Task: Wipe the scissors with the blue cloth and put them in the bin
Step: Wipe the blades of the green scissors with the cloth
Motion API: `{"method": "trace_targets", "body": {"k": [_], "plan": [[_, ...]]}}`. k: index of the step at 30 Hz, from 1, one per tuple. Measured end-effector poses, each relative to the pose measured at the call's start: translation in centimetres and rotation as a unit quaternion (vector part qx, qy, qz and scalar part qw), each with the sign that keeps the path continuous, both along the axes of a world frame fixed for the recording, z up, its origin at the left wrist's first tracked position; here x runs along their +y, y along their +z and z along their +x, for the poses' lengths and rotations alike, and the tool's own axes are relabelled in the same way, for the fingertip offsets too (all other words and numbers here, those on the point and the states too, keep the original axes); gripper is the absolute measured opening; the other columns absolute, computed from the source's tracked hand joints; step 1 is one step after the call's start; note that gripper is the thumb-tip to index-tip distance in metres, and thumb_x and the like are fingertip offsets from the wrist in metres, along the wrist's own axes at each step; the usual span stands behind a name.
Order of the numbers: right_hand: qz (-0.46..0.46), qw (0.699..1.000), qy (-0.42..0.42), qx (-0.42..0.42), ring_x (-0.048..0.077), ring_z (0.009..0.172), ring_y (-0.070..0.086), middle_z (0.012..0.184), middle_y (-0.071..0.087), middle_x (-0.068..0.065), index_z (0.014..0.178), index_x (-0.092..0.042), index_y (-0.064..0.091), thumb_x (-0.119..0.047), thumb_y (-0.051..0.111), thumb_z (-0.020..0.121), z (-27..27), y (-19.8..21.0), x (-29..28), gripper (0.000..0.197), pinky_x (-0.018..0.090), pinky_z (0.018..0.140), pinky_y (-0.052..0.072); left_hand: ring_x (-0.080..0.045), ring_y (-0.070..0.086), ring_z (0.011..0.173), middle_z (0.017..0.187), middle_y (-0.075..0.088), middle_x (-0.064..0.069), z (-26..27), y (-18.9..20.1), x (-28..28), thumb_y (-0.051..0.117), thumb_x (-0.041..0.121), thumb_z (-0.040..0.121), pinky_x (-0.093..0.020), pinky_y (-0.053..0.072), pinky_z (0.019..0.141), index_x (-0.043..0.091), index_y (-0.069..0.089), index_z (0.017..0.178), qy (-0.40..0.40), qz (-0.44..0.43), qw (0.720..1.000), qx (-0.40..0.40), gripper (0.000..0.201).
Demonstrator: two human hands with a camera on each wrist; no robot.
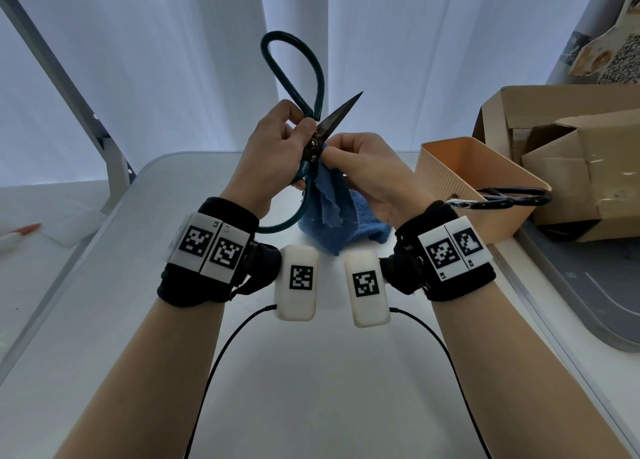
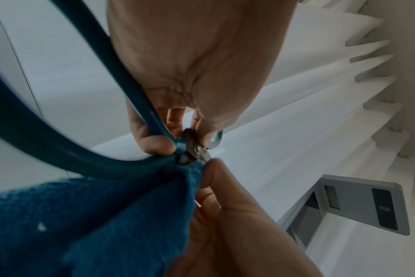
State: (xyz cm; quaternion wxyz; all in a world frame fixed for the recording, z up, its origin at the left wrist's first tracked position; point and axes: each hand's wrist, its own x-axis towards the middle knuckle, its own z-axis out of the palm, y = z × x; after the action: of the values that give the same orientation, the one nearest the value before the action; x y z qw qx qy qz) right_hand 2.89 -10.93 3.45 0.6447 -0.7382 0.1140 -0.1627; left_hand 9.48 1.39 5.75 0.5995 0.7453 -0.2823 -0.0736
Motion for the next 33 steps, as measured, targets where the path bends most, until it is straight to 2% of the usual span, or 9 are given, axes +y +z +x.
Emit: {"method": "trace_targets", "body": {"k": [4, 8, 11, 13, 15, 17, 21, 27, 33], "plan": [[0.026, 1.0, 0.014, -0.006, 0.016, 0.076, 0.067, 0.08, 0.069, 0.009, 0.091, -0.003, 0.066, -0.008, 0.065, 0.091, -0.4, 0.2, 0.0, 0.005, 0.029, 0.072, 0.055, -0.019, 0.061, 0.068, 0.1, 0.067, -0.026, 0.1, 0.0, 0.0, 0.049, 0.024, 0.103, -0.029, 0.052, 0.049, 0.01, 0.054, 0.098, -0.001, -0.007, 1.0, 0.005, 0.016], [0.019, 1.0, 0.0, -0.004, 0.032, 0.09, 0.071, 0.096, 0.071, 0.026, 0.093, 0.004, 0.068, -0.012, 0.066, 0.088, 0.2, 0.0, 0.0, 0.017, 0.042, 0.087, 0.057, -0.021, 0.059, 0.067, 0.097, 0.066, -0.027, 0.2, 0.0, 0.1, 0.05, 0.023, 0.103, -0.028, 0.049, 0.047, 0.008, 0.053, 0.098, -0.002, -0.011, 1.0, 0.015, 0.016], [0.016, 1.0, -0.008, 0.003, 0.023, 0.088, 0.068, 0.093, 0.071, 0.024, 0.092, 0.001, 0.069, -0.012, 0.065, 0.087, 0.2, -0.1, 0.0, 0.015, 0.041, 0.086, 0.057, -0.022, 0.059, 0.067, 0.098, 0.066, -0.026, 0.1, 0.0, 0.0, 0.05, 0.024, 0.103, -0.028, 0.048, 0.046, 0.009, 0.053, 0.098, 0.001, -0.001, 1.0, 0.0, 0.016], [0.031, 0.999, 0.007, -0.002, 0.023, 0.087, 0.069, 0.089, 0.071, 0.019, 0.091, -0.003, 0.068, -0.011, 0.066, 0.09, 0.0, 0.0, -0.1, 0.009, 0.035, 0.081, 0.059, -0.022, 0.059, 0.068, 0.1, 0.065, -0.028, 0.1, 0.0, 0.1, 0.049, 0.024, 0.103, -0.03, 0.051, 0.049, 0.005, 0.054, 0.102, 0.001, -0.006, 1.0, 0.002, 0.019], [0.045, 0.999, 0.012, -0.004, 0.026, 0.089, 0.071, 0.091, 0.071, 0.018, 0.09, -0.004, 0.067, -0.012, 0.067, 0.091, -0.1, 0.1, 0.0, 0.008, 0.033, 0.08, 0.059, -0.019, 0.06, 0.068, 0.098, 0.065, -0.027, 0.2, 0.1, 0.1, 0.049, 0.025, 0.104, -0.033, 0.052, 0.053, 0.005, 0.054, 0.103, -0.003, -0.009, 1.0, 0.009, 0.021], [0.061, 0.998, 0.008, -0.005, 0.032, 0.092, 0.072, 0.096, 0.071, 0.024, 0.09, -0.003, 0.065, -0.011, 0.066, 0.089, 0.1, 0.1, 0.2, 0.008, 0.04, 0.084, 0.06, -0.017, 0.061, 0.068, 0.09, 0.063, -0.022, 0.2, 0.1, 0.4, 0.051, 0.025, 0.104, -0.032, 0.054, 0.055, 0.007, 0.054, 0.103, -0.021, -0.005, 1.0, 0.012, 0.018], [0.054, 0.998, -0.022, 0.006, 0.02, 0.079, 0.061, 0.086, 0.063, 0.015, 0.085, -0.009, 0.059, -0.006, 0.06, 0.088, -0.1, 0.2, 0.1, 0.005, 0.034, 0.075, 0.053, -0.016, 0.065, 0.079, 0.091, 0.059, -0.011, 0.4, 0.3, 1.0, 0.059, 0.02, 0.099, -0.029, 0.056, 0.058, 0.014, 0.056, 0.109, -0.076, 0.036, 0.996, -0.006, 0.011], [0.115, 0.993, 0.0, -0.01, 0.025, 0.092, 0.067, 0.099, 0.069, 0.014, 0.102, -0.007, 0.059, -0.009, 0.065, 0.091, -0.3, 0.4, -0.5, 0.013, 0.037, 0.088, 0.057, -0.019, 0.064, 0.085, 0.096, 0.059, -0.013, 0.6, 0.3, 1.0, 0.059, 0.016, 0.099, -0.025, 0.056, 0.057, 0.018, 0.057, 0.107, -0.052, 0.028, 0.998, -0.023, 0.008], [0.17, 0.984, 0.027, -0.04, 0.032, 0.102, 0.072, 0.112, 0.072, 0.019, 0.13, -0.005, 0.051, -0.005, 0.074, 0.086, -0.7, 0.7, -0.7, 0.05, 0.04, 0.089, 0.059, -0.014, 0.065, 0.078, 0.096, 0.058, -0.013, 0.9, 0.4, 1.3, 0.057, 0.015, 0.1, -0.024, 0.054, 0.055, 0.015, 0.057, 0.11, -0.042, 0.009, 0.999, -0.012, 0.01]]}}
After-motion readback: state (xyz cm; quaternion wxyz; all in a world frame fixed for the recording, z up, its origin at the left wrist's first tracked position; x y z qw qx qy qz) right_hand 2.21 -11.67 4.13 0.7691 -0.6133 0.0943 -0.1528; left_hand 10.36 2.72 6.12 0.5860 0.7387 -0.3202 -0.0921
